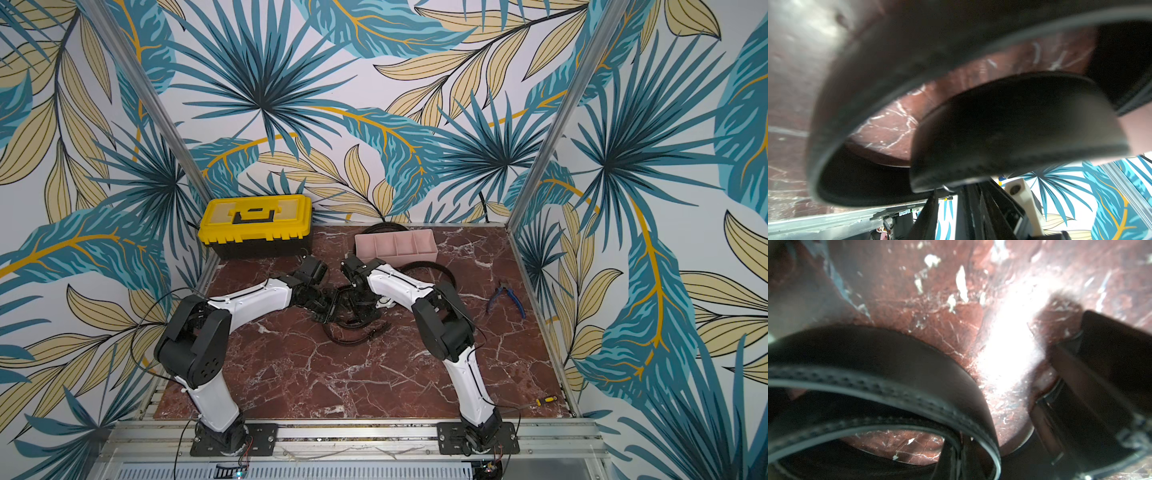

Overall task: Place the belts into the storage roll
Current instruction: Roll the belt at the center of the board.

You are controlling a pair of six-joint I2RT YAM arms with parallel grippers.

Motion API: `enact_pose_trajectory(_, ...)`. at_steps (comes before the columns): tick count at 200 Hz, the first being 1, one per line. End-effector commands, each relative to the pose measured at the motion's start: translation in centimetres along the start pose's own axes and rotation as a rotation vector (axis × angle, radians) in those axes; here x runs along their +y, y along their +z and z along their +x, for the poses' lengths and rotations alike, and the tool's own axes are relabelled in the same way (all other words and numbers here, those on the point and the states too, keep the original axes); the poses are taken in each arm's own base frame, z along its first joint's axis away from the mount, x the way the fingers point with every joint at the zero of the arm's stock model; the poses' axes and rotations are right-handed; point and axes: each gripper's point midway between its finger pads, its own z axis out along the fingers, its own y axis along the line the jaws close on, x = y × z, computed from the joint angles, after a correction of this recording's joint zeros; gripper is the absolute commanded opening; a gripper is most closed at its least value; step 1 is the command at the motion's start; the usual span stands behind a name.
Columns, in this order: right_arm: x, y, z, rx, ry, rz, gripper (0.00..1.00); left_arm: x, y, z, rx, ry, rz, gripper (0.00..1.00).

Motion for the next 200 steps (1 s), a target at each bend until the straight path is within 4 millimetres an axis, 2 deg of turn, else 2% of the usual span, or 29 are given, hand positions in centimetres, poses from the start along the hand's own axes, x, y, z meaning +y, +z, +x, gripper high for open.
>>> enact_pose_trajectory(1,-2.9,2.1,-1.2,-0.048,0.043,0.104,0.00,1.7,0.5,-0.2,-0.012,-0.081,-0.050,0.36)
enact_pose_trajectory(27,-2.4,2.3,-1.5,-0.062,0.069,0.066,0.00,2.3,1.0,-0.3,-0.029,-0.116,-0.067,0.36)
enact_pose_trajectory(74,-2.1,3.1,-1.0,-0.041,0.101,0.021,0.00,1.1,1.4,-0.6,-0.064,-0.124,-0.048,0.35)
enact_pose_trajectory(116,-1.8,3.2,-0.8,-0.033,0.092,0.009,0.00,0.6,2.0,-1.0,-0.084,-0.121,-0.050,0.25)
enact_pose_trajectory(149,-1.9,3.2,-1.0,-0.039,0.078,0.013,0.00,-0.2,2.4,-1.2,-0.090,-0.097,-0.047,0.12)
enact_pose_trajectory(178,-1.7,3.1,-0.8,-0.038,0.055,0.005,0.00,-1.0,2.7,-1.1,-0.086,-0.068,-0.041,0.07)
enact_pose_trajectory(187,-1.6,3.2,-0.7,-0.031,0.042,0.003,0.00,-1.0,2.8,-1.1,-0.082,-0.060,-0.044,0.00)
enact_pose_trajectory(200,-1.1,3.3,-0.4,-0.012,0.010,-0.021,0.00,-0.8,2.8,-0.9,-0.072,-0.050,-0.049,0.00)
